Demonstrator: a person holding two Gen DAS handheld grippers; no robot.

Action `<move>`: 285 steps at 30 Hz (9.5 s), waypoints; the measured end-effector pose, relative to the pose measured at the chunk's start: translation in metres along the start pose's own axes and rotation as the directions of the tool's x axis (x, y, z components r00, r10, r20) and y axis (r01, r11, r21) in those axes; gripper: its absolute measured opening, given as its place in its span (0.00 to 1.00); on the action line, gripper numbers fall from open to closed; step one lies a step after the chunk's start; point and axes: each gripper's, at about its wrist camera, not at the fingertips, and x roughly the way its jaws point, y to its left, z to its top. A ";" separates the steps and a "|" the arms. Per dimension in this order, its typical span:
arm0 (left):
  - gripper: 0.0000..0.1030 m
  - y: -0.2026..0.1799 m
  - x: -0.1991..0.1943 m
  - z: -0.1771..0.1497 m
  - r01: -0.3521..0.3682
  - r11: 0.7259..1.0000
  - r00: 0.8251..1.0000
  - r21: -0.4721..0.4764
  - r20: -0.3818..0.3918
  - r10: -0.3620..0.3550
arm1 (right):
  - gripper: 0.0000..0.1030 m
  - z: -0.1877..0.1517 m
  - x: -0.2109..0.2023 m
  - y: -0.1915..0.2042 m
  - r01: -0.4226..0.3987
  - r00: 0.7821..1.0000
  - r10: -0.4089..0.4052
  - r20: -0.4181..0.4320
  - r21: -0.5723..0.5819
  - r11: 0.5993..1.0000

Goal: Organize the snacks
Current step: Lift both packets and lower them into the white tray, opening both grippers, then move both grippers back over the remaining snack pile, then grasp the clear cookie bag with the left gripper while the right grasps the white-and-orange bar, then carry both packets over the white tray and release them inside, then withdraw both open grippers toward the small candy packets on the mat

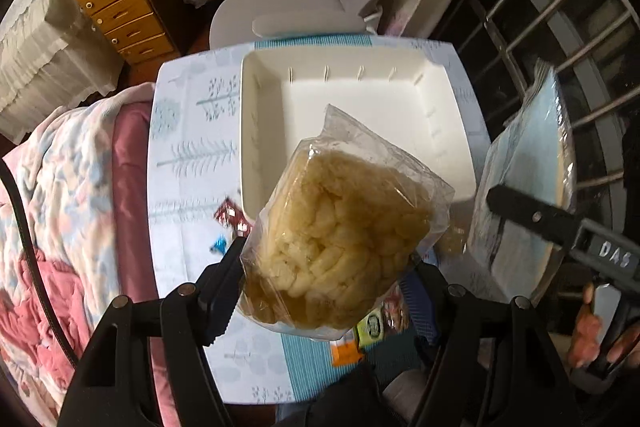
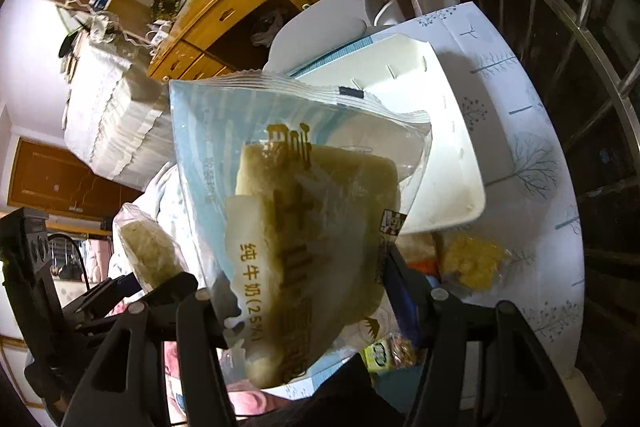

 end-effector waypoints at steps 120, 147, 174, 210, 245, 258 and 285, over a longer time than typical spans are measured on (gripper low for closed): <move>0.87 0.024 0.180 -0.107 -0.027 0.916 0.953 0.401 -0.268 0.145 | 0.52 -0.297 0.138 0.025 0.385 0.910 -0.353 0.218 -0.128 0.914; 0.90 -0.004 0.264 -0.068 0.001 0.956 0.922 0.295 -0.371 0.114 | 0.41 -0.267 0.178 0.015 0.297 0.955 -0.283 0.094 -0.380 0.876; 0.45 0.059 0.211 -0.077 0.075 0.974 0.925 0.215 -0.379 0.012 | 0.33 -0.260 0.199 0.063 0.302 0.952 -0.298 0.064 -0.332 0.894; 0.45 0.117 0.020 -0.037 0.406 0.910 0.914 -0.089 0.062 -0.401 | 0.34 -0.114 0.075 0.126 0.328 0.890 -0.131 0.436 -0.413 0.850; 0.44 0.058 0.108 0.030 0.465 0.877 0.883 -0.120 0.124 -0.452 | 0.62 -0.043 0.096 0.034 0.242 0.931 -0.160 0.327 -0.227 0.943; 0.44 0.094 0.082 -0.027 0.467 0.884 0.883 -0.034 0.062 -0.465 | 0.62 -0.105 0.084 0.056 0.257 0.905 -0.219 0.364 -0.058 0.965; 0.58 0.187 0.057 -0.125 0.306 0.938 0.952 0.162 -0.047 -0.303 | 0.62 -0.255 0.123 0.106 0.180 0.915 -0.231 0.331 0.178 0.967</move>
